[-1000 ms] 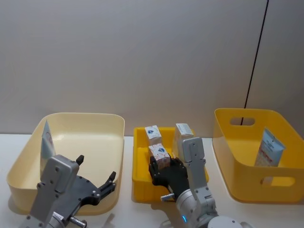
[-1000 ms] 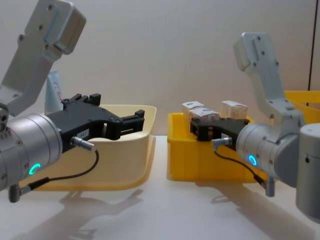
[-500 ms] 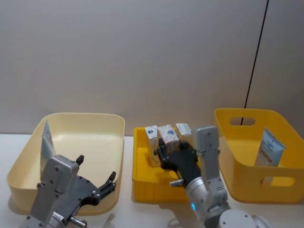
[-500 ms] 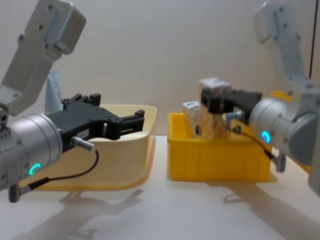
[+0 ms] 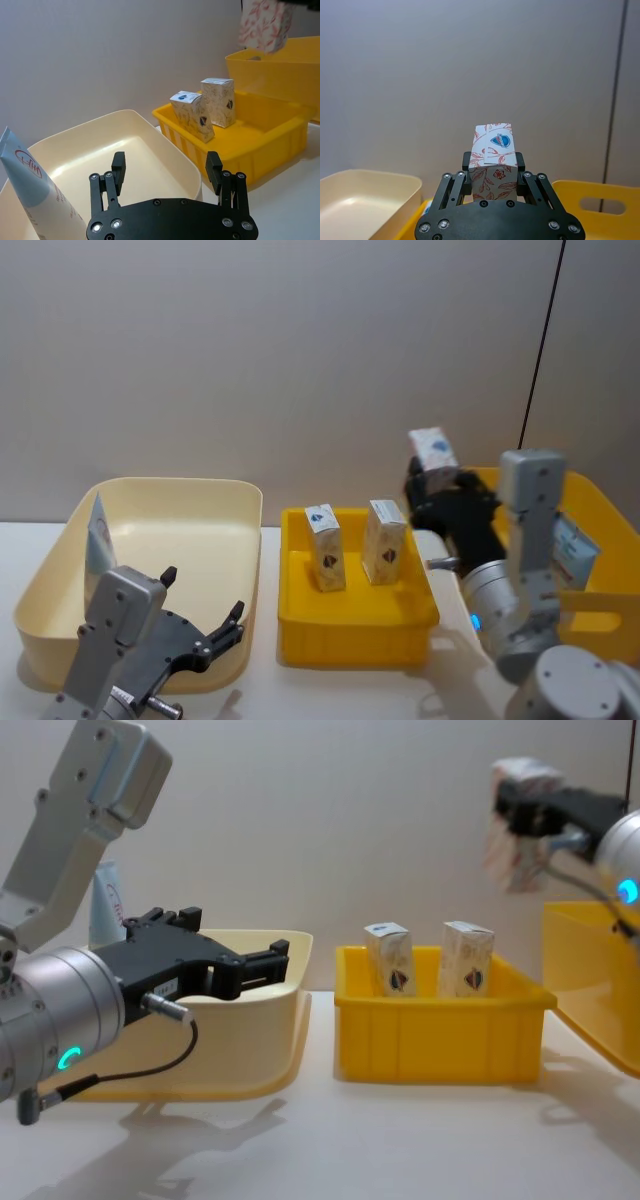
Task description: Bimanual collaborative sorting of washing and personal care products
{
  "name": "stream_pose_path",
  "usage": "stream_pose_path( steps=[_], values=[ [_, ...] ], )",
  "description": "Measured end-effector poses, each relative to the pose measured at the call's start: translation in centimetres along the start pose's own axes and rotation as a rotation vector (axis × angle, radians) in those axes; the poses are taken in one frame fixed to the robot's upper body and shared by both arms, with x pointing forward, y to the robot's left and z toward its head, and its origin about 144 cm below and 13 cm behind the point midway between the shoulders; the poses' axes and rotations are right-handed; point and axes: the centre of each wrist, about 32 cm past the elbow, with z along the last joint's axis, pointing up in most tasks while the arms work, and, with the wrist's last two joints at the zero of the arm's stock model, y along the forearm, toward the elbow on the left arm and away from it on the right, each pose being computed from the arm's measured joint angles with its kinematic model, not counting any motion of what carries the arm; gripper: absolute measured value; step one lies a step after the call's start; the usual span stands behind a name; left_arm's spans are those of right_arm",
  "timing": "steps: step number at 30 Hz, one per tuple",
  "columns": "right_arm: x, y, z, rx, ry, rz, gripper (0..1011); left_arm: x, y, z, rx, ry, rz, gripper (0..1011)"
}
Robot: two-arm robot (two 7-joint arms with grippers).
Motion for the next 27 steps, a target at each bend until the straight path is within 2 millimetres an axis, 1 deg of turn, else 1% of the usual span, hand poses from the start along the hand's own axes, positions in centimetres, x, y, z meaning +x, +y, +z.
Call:
stream_pose_path(
  steps=[6,12,18,27],
  values=[
    [1.9,-0.6,1.1,0.026,-0.004,-0.058,449,0.0,0.0,0.0,0.000,0.000,0.000,997],
    [3.0,-1.2,1.7,0.012,-0.003,-0.090,449,0.0,0.0,0.0,0.000,0.000,0.000,1000],
    [3.6,-1.9,1.9,-0.028,0.001,-0.102,449,0.0,0.0,0.0,0.000,0.000,0.000,1000],
    [3.9,-2.7,1.9,-0.082,0.004,-0.106,449,0.0,0.0,0.0,0.000,0.000,0.000,999]
  ],
)
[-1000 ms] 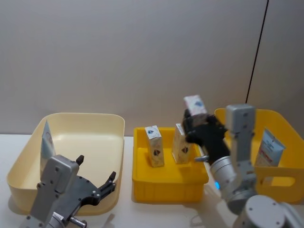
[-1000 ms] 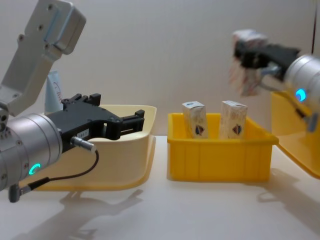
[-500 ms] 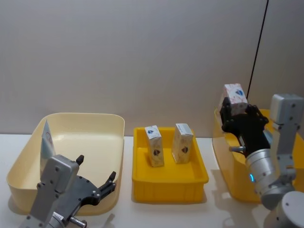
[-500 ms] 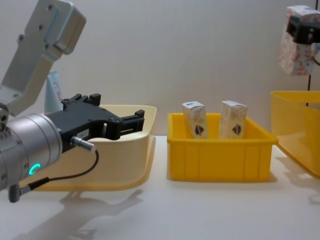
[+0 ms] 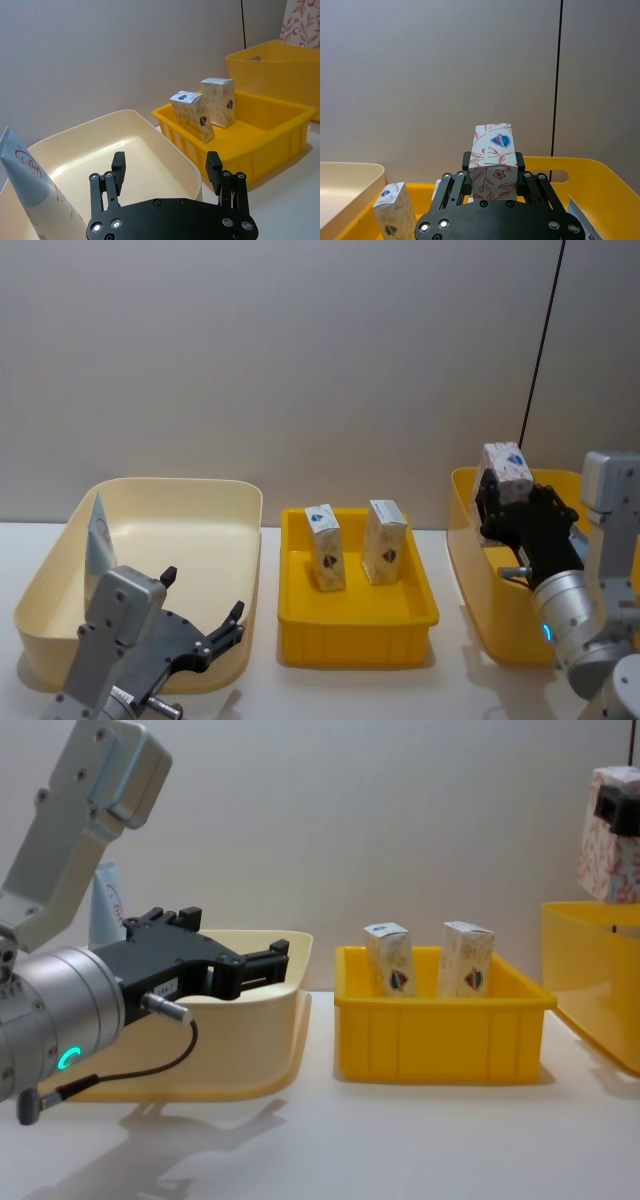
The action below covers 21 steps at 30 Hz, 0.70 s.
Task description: Bimanual collaborative sorting of washing and personal care products
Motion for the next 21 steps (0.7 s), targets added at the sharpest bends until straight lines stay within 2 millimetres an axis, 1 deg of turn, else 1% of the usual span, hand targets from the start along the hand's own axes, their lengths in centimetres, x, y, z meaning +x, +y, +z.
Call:
stream_pose_path(
  steps=[21],
  values=[
    [0.70,-0.69,-0.50,-0.032,-0.018,-0.075,449,0.00,0.00,0.00,0.000,0.000,0.000,1000]
  ],
)
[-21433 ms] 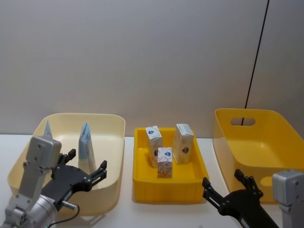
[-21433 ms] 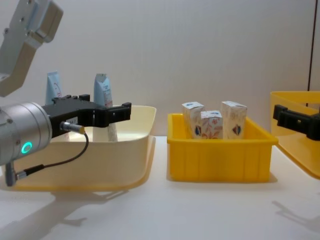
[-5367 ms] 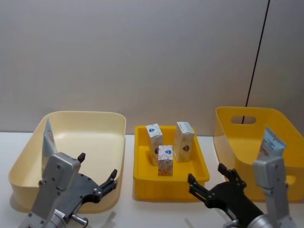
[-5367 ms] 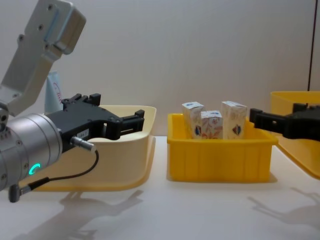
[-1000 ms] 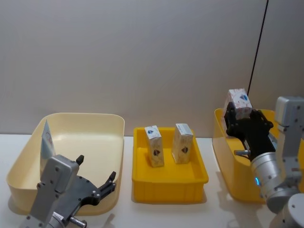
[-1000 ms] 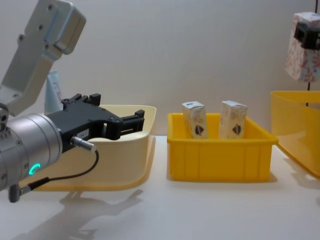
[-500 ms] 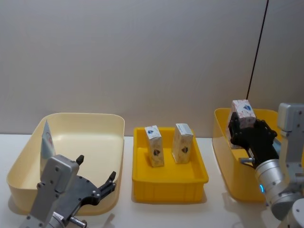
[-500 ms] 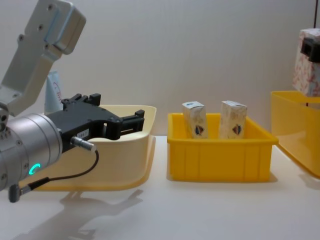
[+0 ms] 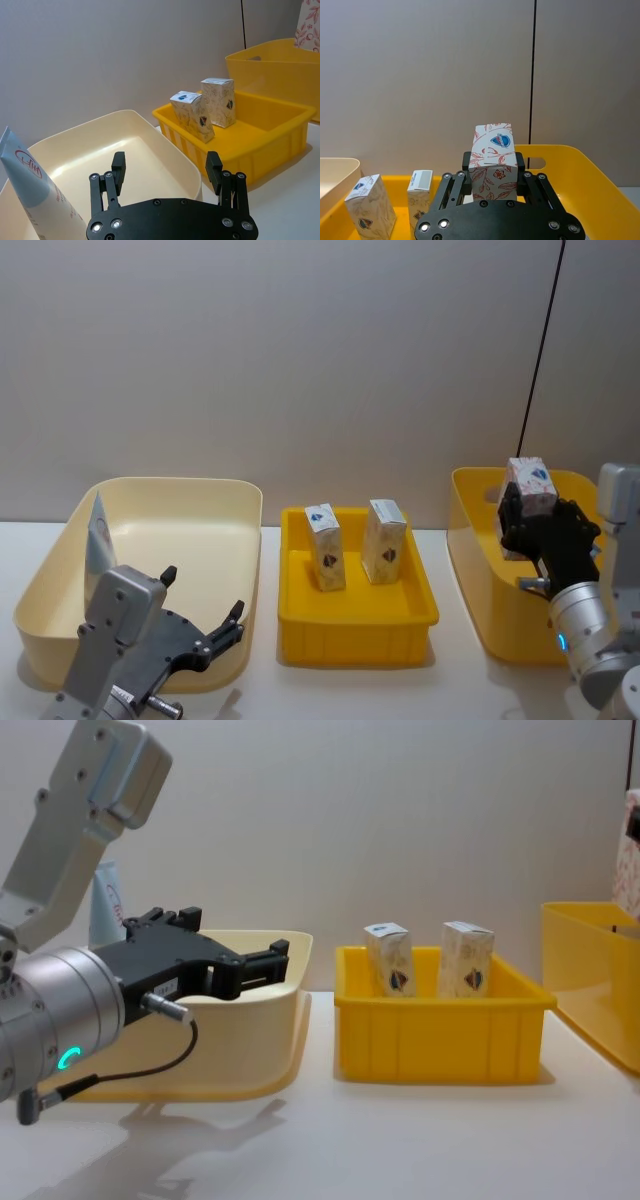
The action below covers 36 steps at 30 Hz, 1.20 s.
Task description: Bimanual collaborative sorting of washing and personal care products
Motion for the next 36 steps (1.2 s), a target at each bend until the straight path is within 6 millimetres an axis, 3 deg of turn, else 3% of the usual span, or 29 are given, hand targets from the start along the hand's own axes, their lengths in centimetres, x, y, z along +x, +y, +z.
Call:
stream_pose_path(
  steps=[18,36],
  values=[
    [0.03,0.10,-0.74,-0.071,-0.005,-0.020,450,0.00,0.00,0.00,0.000,0.000,0.000,1000],
    [-0.05,0.21,-1.00,-0.094,-0.007,-0.026,943,0.00,0.00,0.00,0.000,0.000,0.000,1000]
  ],
)
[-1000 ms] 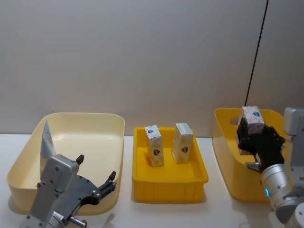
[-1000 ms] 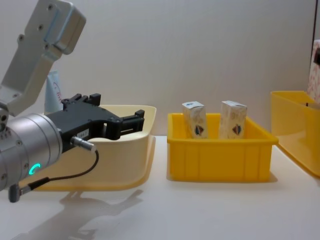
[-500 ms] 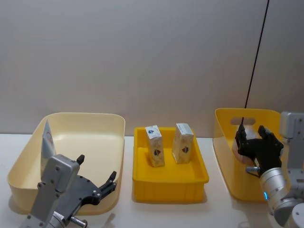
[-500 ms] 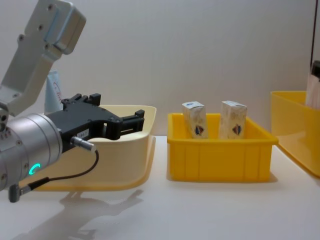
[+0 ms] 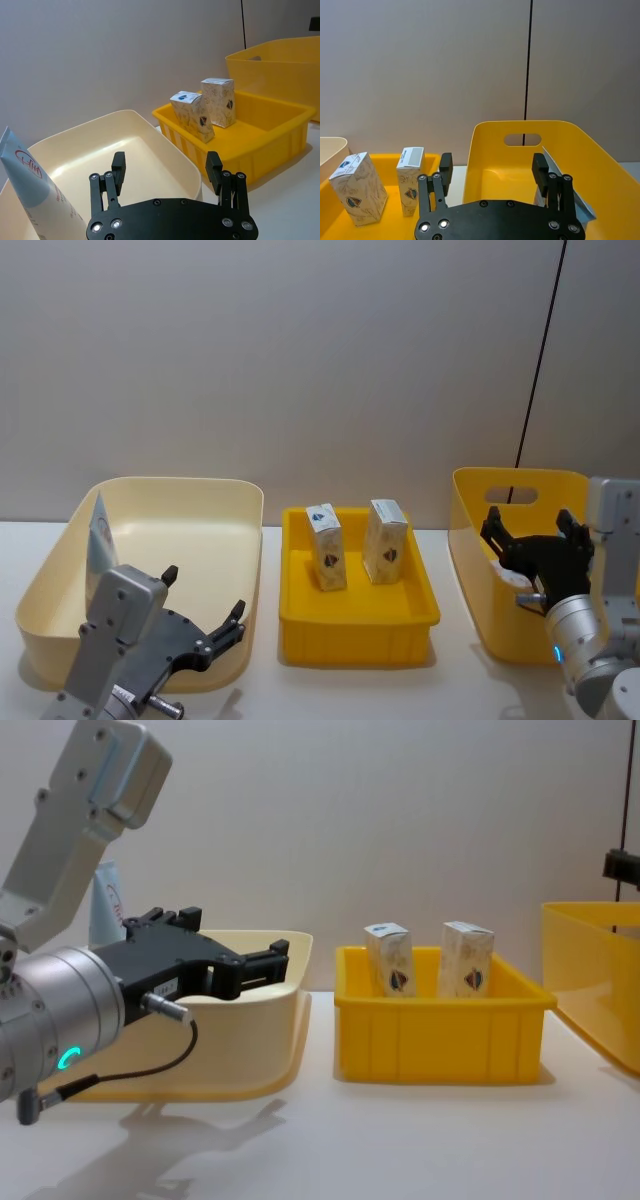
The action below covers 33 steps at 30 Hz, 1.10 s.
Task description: Bimanual collaborative sorting of washing and personal care products
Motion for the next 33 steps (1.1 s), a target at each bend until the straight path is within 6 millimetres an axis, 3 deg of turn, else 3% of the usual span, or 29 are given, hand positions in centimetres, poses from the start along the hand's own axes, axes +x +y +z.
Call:
stream_pose_path(
  steps=[3,33],
  values=[
    [-0.01,0.00,0.00,0.000,0.000,0.000,1001,0.00,0.00,0.00,0.000,0.000,0.000,999],
    [-0.01,-0.53,0.15,0.083,0.034,0.219,1001,0.00,0.00,0.00,0.000,0.000,0.000,999]
  ],
)
